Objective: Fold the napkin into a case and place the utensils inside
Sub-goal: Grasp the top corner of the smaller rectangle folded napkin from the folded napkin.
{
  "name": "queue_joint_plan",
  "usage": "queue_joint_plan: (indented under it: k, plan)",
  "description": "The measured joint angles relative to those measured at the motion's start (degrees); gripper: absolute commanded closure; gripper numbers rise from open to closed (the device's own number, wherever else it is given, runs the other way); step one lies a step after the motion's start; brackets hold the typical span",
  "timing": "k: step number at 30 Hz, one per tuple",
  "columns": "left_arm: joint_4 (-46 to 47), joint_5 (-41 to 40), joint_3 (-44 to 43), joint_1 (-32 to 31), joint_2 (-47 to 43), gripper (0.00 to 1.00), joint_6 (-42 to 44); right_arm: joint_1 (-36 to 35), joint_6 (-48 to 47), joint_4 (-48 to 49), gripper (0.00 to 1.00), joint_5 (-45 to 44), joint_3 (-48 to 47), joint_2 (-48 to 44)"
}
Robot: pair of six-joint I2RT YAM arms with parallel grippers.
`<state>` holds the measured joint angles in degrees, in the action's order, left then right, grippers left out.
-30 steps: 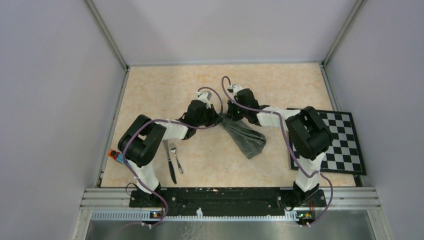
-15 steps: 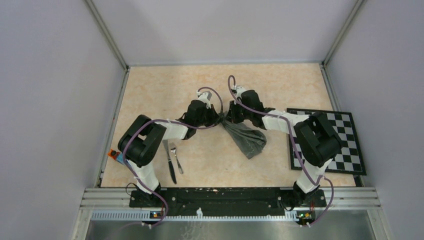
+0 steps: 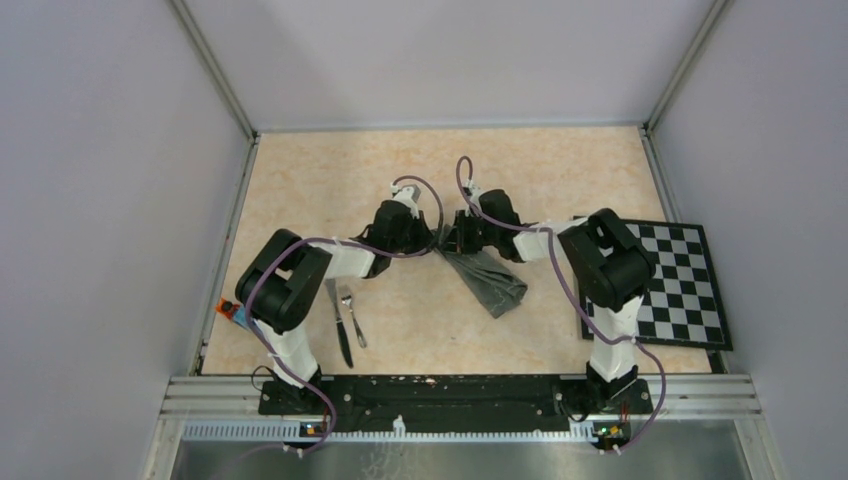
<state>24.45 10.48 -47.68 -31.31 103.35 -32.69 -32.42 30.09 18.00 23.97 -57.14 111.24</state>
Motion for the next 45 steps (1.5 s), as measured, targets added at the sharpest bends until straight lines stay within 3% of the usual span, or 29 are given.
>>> queue_joint_plan:
  k: [6,22,30,45]
  plan:
    - [-0.04,-0.74,0.00,0.26,-0.02,1.00,-0.44,1.75,5.99,5.20,1.00,4.31,0.04,3.23]
    - [-5.07,-1.31,-5.31,-2.03,-0.35,1.00,-4.48,2.40,8.72,6.71,1.00,2.25,-0.28,3.80]
    - [-3.34,-0.66,-7.08,-1.62,2.40,1.00,-7.45,3.48,8.04,5.99,0.87,0.87,-0.28,3.23]
    - [0.02,3.65,-6.36,-0.79,4.35,1.00,-8.13,4.46,4.57,-5.29,0.75,-0.15,1.73,-4.94]
